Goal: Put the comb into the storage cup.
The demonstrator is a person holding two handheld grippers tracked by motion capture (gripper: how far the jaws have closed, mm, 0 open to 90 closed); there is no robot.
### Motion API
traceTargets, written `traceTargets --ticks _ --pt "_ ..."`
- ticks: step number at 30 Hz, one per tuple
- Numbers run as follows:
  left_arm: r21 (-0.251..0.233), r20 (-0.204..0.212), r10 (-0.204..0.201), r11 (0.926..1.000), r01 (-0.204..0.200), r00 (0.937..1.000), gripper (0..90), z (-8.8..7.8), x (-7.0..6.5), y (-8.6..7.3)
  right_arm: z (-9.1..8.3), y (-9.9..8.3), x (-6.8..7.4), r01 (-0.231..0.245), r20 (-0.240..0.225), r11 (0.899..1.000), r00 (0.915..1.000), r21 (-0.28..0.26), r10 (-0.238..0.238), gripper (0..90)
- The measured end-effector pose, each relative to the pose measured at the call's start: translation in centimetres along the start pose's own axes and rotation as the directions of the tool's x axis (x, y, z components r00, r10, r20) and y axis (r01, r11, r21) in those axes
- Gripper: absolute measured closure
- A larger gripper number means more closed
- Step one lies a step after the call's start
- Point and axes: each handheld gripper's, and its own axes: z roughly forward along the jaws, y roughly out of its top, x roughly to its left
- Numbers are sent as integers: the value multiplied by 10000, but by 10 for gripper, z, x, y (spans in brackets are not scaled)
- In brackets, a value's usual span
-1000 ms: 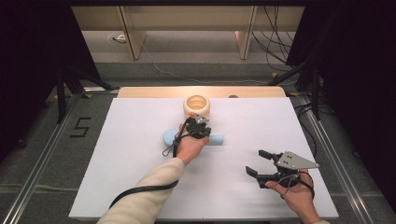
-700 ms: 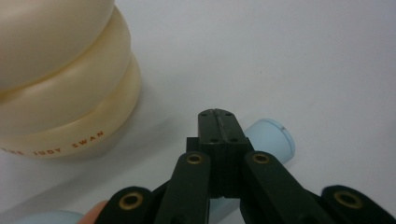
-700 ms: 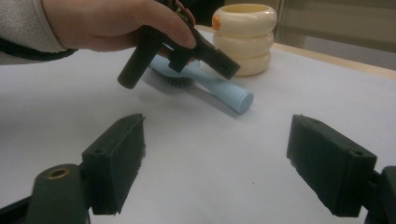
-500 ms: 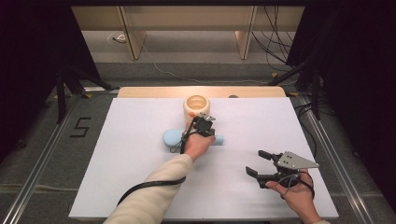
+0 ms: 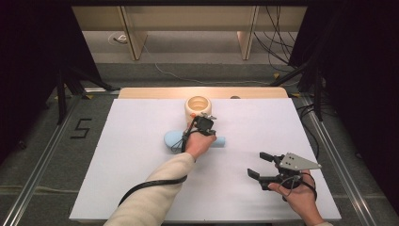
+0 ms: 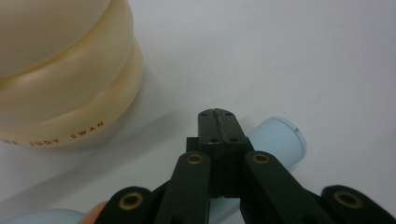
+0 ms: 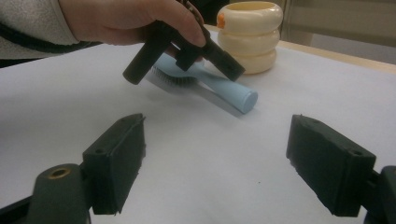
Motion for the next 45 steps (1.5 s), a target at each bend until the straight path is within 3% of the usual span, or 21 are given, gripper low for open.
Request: traceTargets --ticks 13,21,26,33,45 --pt "600 411 -174 9981 149 9990 900 -8 1 -1 0 0 0 -27 -28 9999 10000 108 27 208" --pt "976 643 -106 9952 42 9979 900 -17 -1 -5 0 -1 -1 -50 -30 9999 10000 150 50 209" --pt "1388 1028 -24 9903 -119 9947 900 -26 -2 -13 0 -1 -1 -46 -24 9998 10000 174 47 210" --pt "1589 1323 64 9869 -276 9912 900 -37 1 -22 0 -1 -1 -73 -29 9998 10000 181 74 211" --pt "1521 1281 216 9875 -412 9915 900 -52 8 -29 1 -1 -1 -81 -15 9998 10000 206 82 212"
